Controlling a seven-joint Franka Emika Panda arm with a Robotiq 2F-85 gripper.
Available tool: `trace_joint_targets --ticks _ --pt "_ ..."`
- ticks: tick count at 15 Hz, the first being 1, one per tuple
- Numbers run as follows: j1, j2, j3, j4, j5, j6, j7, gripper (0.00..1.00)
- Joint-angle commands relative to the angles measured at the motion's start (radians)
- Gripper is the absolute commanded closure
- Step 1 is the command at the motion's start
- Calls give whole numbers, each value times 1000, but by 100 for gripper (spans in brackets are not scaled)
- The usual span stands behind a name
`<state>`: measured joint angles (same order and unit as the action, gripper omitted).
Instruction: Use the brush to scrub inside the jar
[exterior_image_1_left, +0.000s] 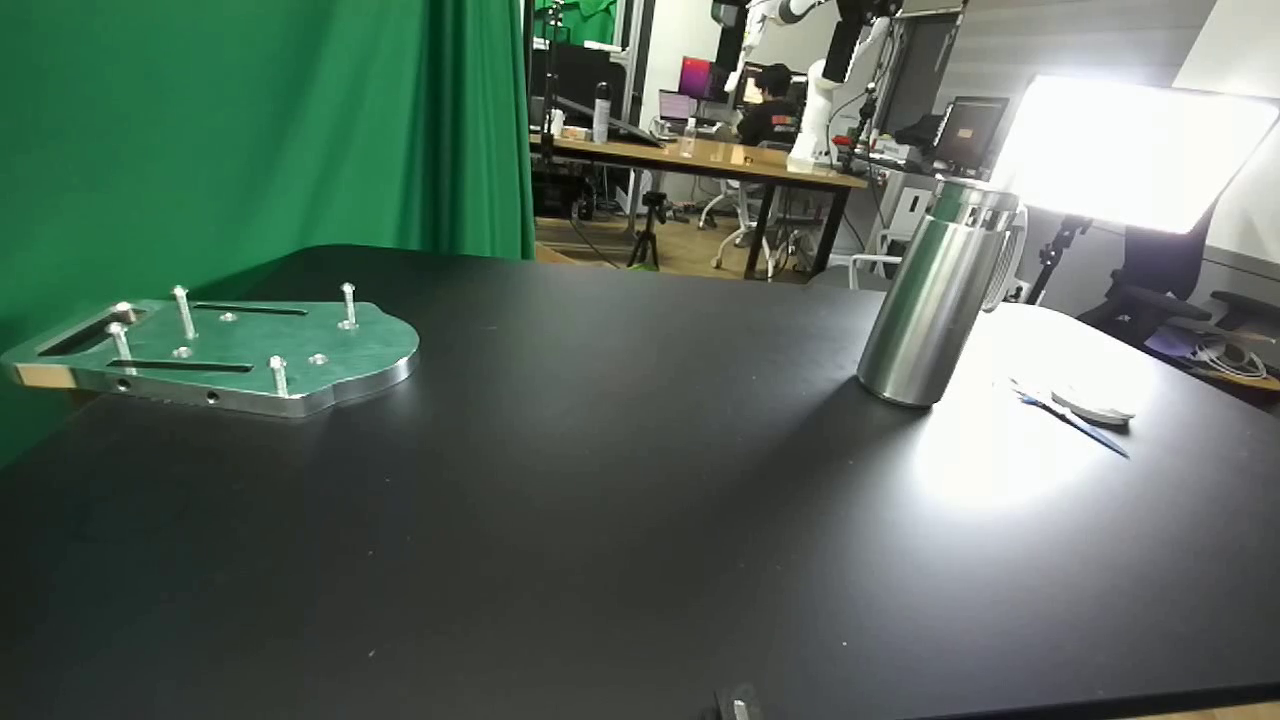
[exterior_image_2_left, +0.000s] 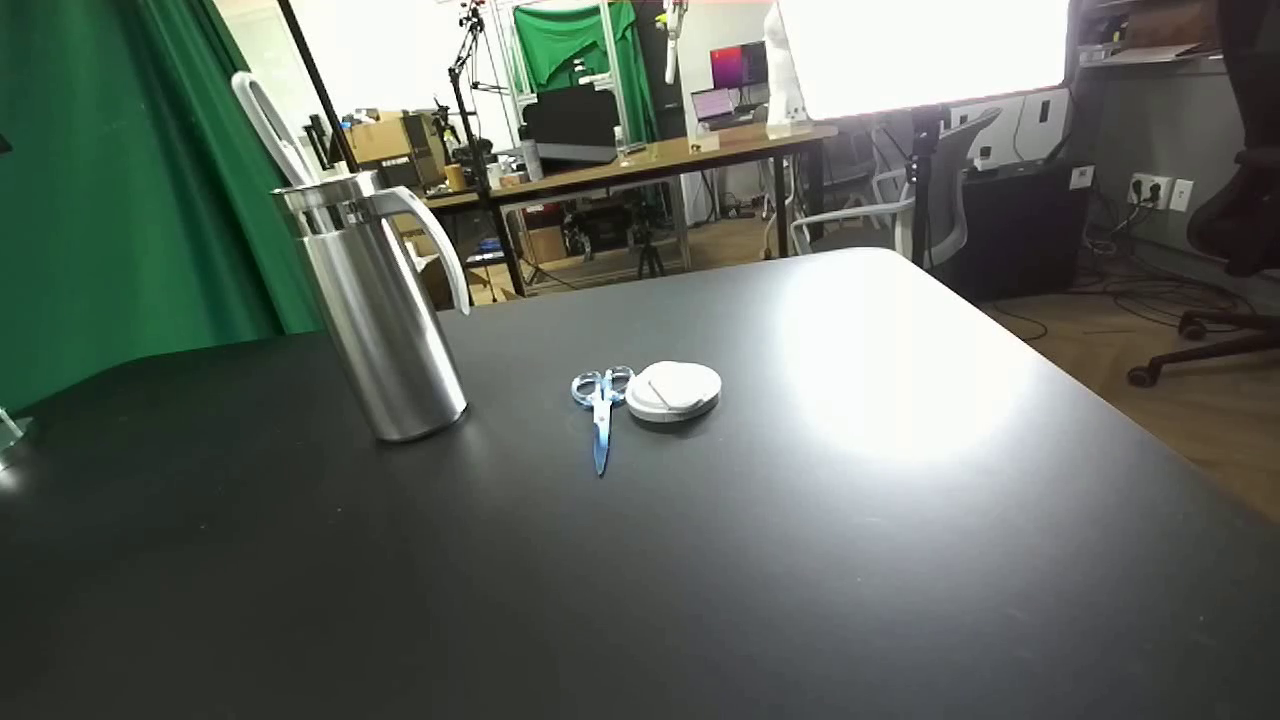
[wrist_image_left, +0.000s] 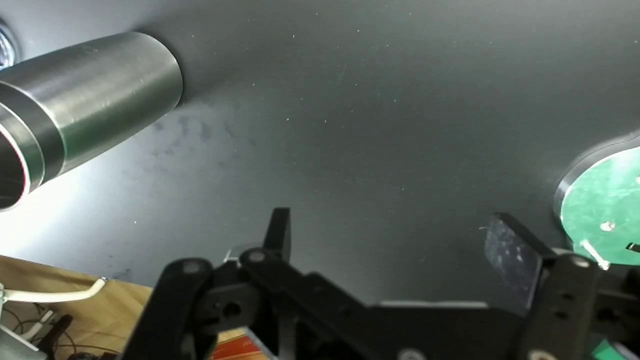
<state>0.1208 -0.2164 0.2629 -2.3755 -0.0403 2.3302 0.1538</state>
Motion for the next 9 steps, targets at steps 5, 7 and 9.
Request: trace_joint_targets --ticks 5,7,9 --pt "-11 10 -33 17 -38 -7 50 0" --pt "-41 13 -52 24 -72 -7 97 0" --pt "-75 12 -71 33 -107 -16 163 0"
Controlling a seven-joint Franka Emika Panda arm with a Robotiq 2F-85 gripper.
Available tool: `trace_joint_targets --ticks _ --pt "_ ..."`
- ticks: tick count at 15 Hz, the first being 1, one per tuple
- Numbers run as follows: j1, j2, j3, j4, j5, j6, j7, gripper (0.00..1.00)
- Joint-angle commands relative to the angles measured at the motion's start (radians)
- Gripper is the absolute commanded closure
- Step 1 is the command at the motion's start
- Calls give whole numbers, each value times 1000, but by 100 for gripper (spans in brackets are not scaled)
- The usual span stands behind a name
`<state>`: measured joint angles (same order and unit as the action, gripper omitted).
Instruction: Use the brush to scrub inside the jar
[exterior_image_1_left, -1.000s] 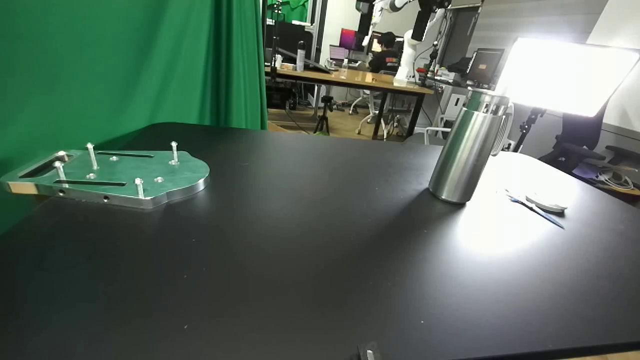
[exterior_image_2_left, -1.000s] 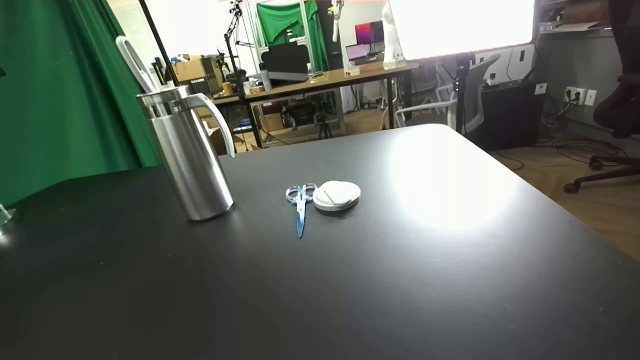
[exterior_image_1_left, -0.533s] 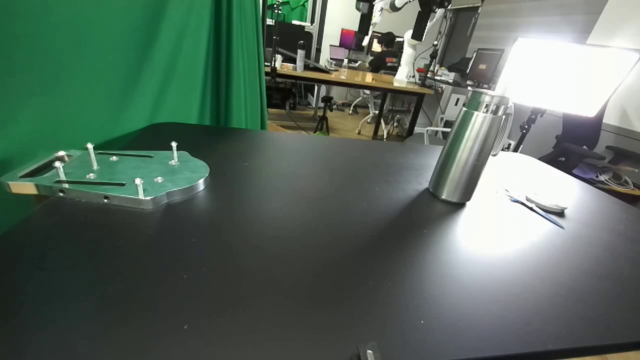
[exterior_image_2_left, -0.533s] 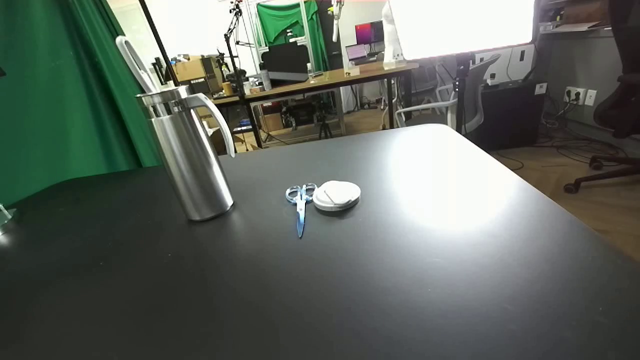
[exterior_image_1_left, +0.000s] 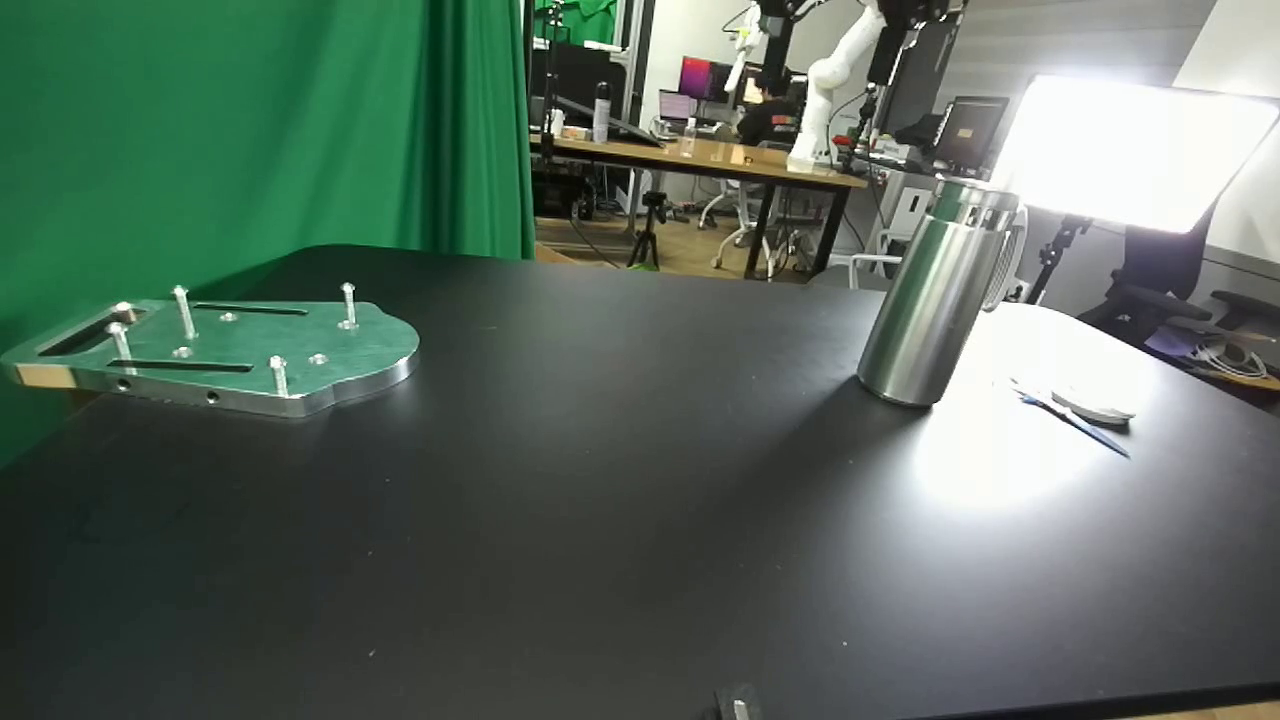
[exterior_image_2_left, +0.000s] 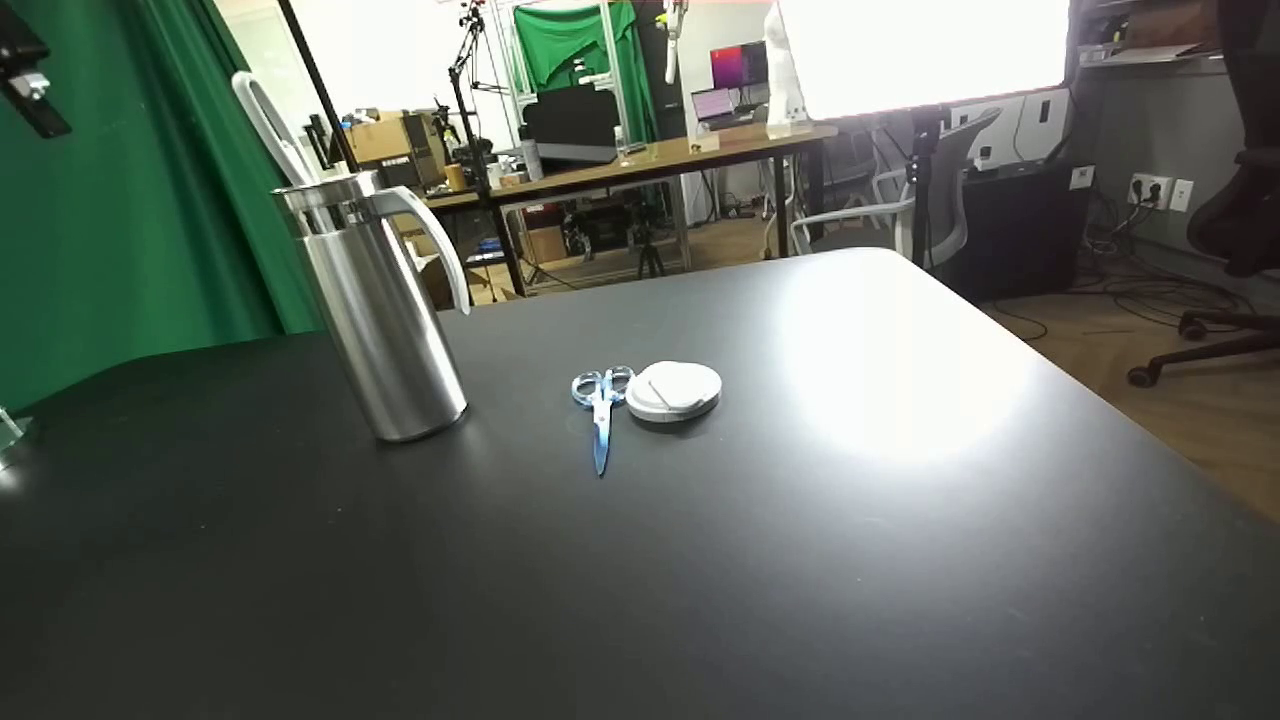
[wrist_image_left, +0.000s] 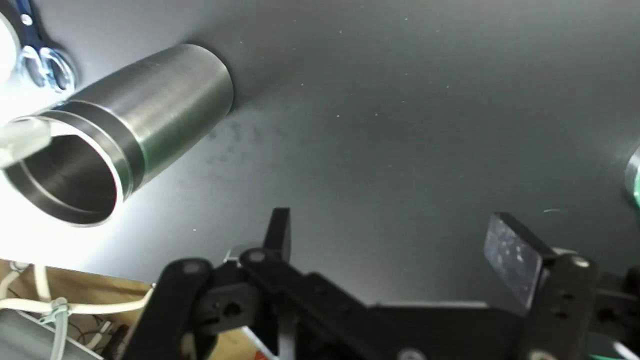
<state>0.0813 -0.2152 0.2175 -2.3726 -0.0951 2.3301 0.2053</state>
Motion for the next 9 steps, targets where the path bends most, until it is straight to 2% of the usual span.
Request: trace_joint_targets --ticks 1,9 --pt "-52 12 -37 35 -59 -22 137 0" --pt "-148 -11 -93 54 -100 -10 333 0"
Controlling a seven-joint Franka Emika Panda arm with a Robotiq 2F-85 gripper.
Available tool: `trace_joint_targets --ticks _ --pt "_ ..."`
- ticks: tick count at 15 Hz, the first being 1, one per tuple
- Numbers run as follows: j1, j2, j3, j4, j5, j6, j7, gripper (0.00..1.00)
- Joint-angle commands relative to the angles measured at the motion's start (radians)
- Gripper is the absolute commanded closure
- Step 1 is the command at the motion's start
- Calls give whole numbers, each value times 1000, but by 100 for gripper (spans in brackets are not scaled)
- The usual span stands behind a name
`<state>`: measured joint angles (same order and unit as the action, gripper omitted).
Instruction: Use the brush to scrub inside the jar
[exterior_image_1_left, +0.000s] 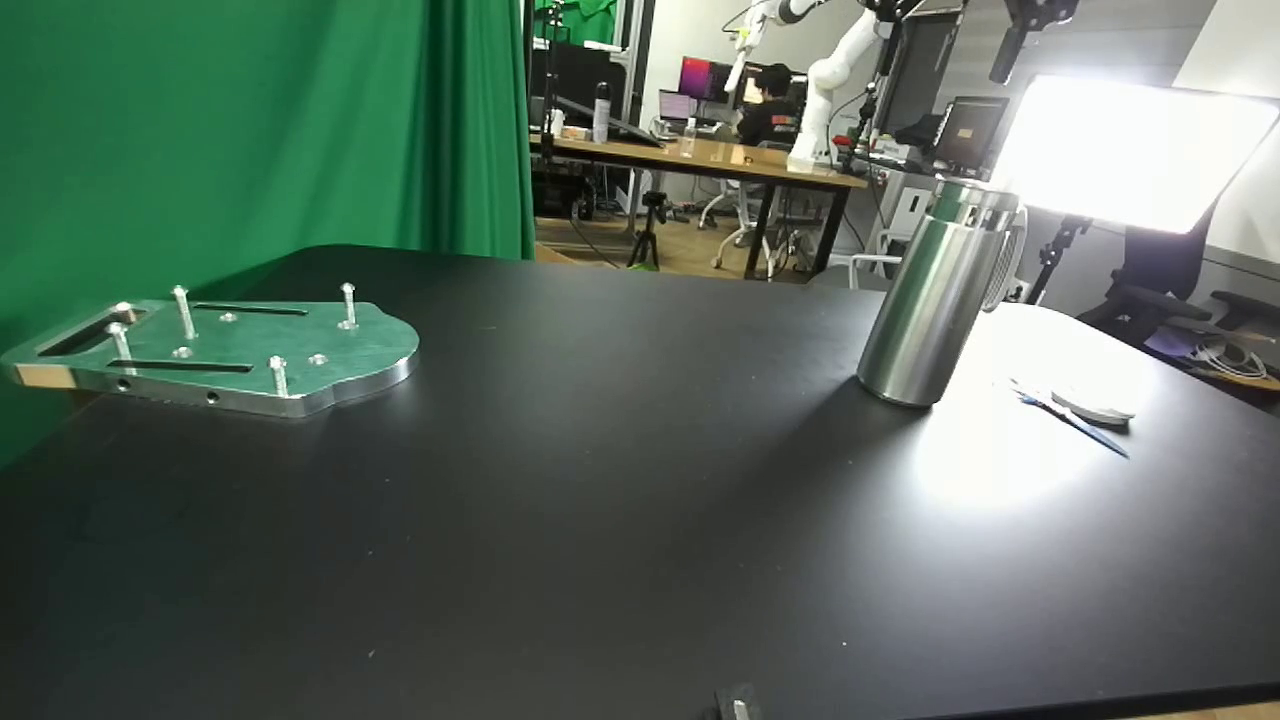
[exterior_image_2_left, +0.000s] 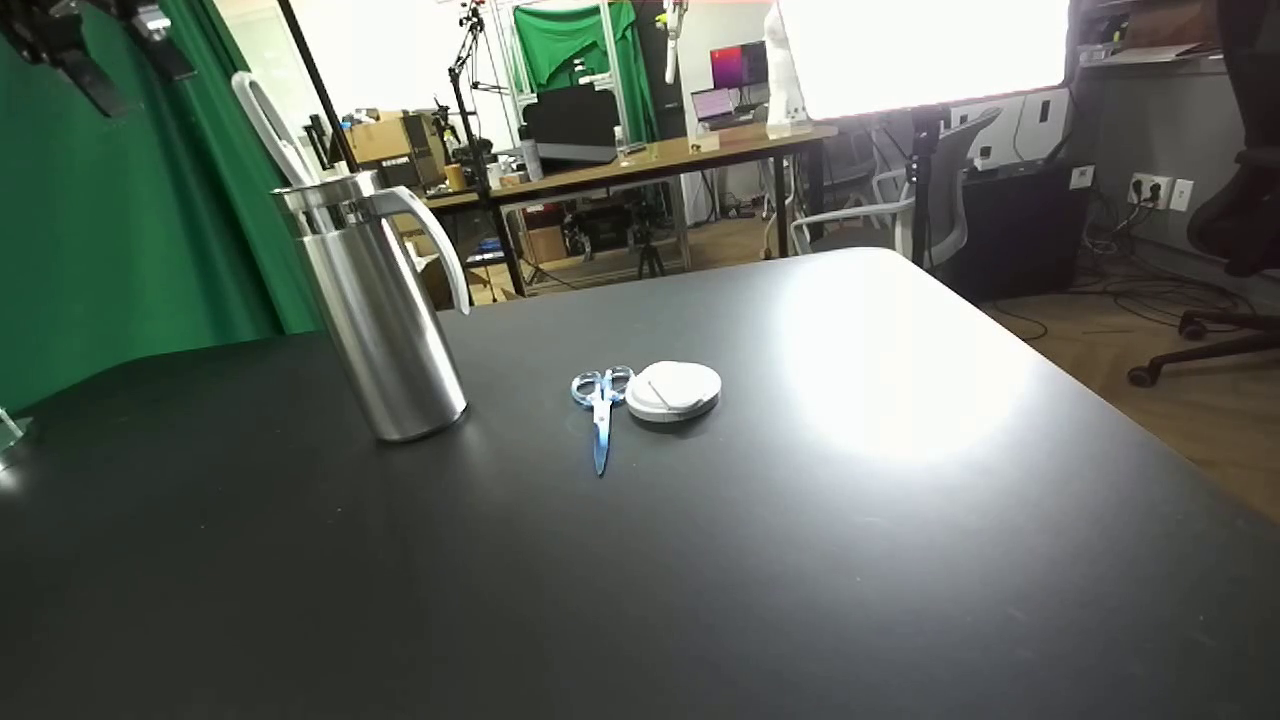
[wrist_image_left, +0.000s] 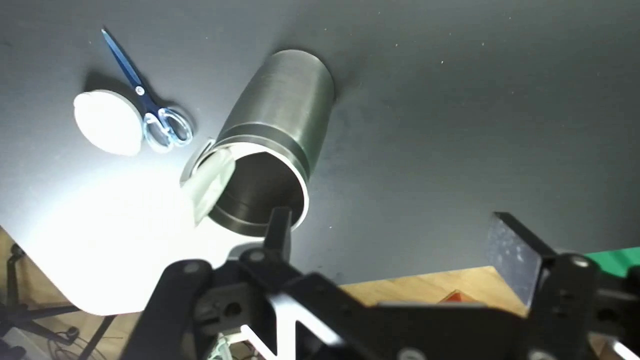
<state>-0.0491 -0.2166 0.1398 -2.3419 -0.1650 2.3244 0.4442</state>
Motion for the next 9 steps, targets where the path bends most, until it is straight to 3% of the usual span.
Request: trace_joint_targets --ticks 1,6,9 --pt "-27 -13 -20 26 -37 -1 110 0" --pt "-60 -41 -40 25 -59 -36 135 0" --pt "-59 -71 -66 -18 -19 -12 77 0"
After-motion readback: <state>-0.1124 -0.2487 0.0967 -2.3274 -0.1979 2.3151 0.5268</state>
